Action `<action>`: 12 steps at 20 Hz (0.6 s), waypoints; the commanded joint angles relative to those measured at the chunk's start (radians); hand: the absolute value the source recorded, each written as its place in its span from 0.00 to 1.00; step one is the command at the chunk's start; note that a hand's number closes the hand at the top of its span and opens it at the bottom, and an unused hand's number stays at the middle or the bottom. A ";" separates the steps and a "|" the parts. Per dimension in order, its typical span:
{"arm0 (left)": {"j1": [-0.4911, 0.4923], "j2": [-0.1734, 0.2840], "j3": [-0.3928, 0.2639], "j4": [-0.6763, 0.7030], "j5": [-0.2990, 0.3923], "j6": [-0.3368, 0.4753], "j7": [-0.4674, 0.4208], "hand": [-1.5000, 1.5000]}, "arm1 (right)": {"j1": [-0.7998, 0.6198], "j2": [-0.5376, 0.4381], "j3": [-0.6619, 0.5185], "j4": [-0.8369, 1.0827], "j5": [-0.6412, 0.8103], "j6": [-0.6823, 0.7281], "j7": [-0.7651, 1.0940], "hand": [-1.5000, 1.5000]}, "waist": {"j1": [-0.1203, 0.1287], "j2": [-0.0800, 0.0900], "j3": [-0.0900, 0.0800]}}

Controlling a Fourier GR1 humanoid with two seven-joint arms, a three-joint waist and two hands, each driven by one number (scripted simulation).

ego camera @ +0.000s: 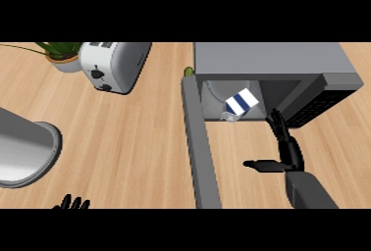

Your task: Pick up the milk, place it into the microwave and close the microwave

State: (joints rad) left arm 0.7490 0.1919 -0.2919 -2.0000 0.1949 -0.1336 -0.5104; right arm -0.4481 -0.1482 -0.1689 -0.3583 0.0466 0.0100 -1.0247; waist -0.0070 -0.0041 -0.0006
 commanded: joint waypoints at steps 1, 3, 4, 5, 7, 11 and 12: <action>-0.040 0.008 -0.076 0.041 -0.069 -0.023 0.015 0.00 | 0.107 -0.022 -0.005 -0.074 -0.026 0.064 -0.070 1.00 | -0.005 0.000 0.000; -0.122 0.041 -0.022 0.074 -0.057 -0.042 0.050 0.00 | 0.121 -0.073 0.002 -0.136 -0.028 0.083 -0.025 1.00 | -0.007 0.000 -0.001; -0.095 0.012 -0.116 0.098 -0.145 -0.023 0.024 0.00 | 0.141 -0.081 -0.010 -0.139 -0.038 0.085 -0.050 1.00 | -0.005 0.000 0.000; -0.180 0.020 -0.075 0.181 -0.105 -0.057 0.040 0.00 | 0.163 -0.084 -0.015 -0.152 -0.052 0.106 -0.042 1.00 | -0.013 0.001 -0.001; -0.173 0.010 -0.130 0.168 -0.184 -0.025 0.050 1.00 | 0.223 -0.088 -0.009 -0.215 -0.060 0.098 -0.004 0.00 | -0.007 0.000 0.000; -0.304 -0.020 -0.143 0.152 -0.244 0.014 0.146 1.00 | 0.260 -0.196 -0.056 -0.255 -0.128 0.226 0.032 0.00 | -0.005 0.003 0.000; -0.293 -0.035 -0.185 0.202 -0.283 0.020 0.113 1.00 | 0.287 -0.172 -0.062 -0.257 -0.138 0.213 0.013 0.00 | -0.001 0.003 0.000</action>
State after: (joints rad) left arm 0.5133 0.1832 -0.4181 -1.8427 -0.0053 -0.1375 -0.4167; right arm -0.2191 -0.2840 -0.1998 -0.5871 -0.0459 0.1434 -0.9863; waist -0.0135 -0.0030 -0.0008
